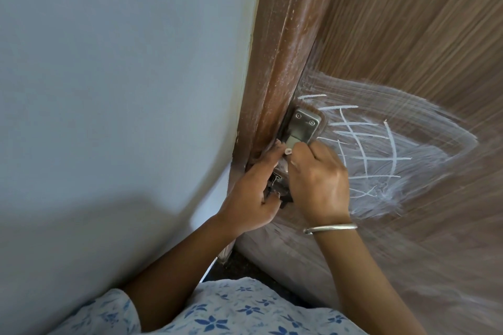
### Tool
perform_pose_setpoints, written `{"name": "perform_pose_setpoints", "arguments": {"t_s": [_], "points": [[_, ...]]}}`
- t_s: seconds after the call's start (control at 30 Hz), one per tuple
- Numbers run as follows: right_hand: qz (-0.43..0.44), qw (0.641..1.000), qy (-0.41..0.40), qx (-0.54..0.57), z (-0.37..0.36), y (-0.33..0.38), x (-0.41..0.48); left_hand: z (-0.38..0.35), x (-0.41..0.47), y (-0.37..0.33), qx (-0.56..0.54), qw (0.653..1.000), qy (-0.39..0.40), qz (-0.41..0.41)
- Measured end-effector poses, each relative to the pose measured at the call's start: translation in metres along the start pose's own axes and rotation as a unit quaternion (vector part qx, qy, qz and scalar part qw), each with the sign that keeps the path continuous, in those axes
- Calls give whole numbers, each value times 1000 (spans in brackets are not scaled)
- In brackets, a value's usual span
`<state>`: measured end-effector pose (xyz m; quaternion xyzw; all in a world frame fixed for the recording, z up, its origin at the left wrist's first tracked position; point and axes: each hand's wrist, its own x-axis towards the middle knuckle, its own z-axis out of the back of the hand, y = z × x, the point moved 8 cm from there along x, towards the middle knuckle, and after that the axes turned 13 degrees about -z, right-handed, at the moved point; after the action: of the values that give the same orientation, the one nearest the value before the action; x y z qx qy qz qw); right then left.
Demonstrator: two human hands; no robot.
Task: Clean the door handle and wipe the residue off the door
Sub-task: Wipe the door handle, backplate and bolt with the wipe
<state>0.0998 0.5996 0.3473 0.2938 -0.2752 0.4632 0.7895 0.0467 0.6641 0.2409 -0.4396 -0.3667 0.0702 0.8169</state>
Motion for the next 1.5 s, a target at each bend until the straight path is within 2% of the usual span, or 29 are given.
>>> {"name": "perform_pose_setpoints", "arguments": {"t_s": [0.1, 0.33, 0.77, 1.03, 1.17, 1.37, 1.5], "points": [[-23, 1000, 3, 3, 7, -13, -6, 0, -1, -1, 1, 1000, 5, -1], [11, 1000, 20, -7, 0, -2, -6, -3, 1, 3, 3, 1000, 11, 5], [11, 999, 32, -35, 1, -14, -16, -2, -2, 1, 2, 1000, 22, 21], [-45, 998, 34, -19, 21, -29, -13, 0, -3, -2, 24, 999, 25, 18], [-28, 998, 50, -28, 14, -20, -9, -1, -3, 0, 25, 999, 28, 25], [-40, 998, 17, -37, 24, -34, -3, -2, -4, 2, 26, 999, 33, 26], [-45, 999, 2, -3, 36, -48, -11, -4, -4, 3, 20, 999, 32, 22]]}}
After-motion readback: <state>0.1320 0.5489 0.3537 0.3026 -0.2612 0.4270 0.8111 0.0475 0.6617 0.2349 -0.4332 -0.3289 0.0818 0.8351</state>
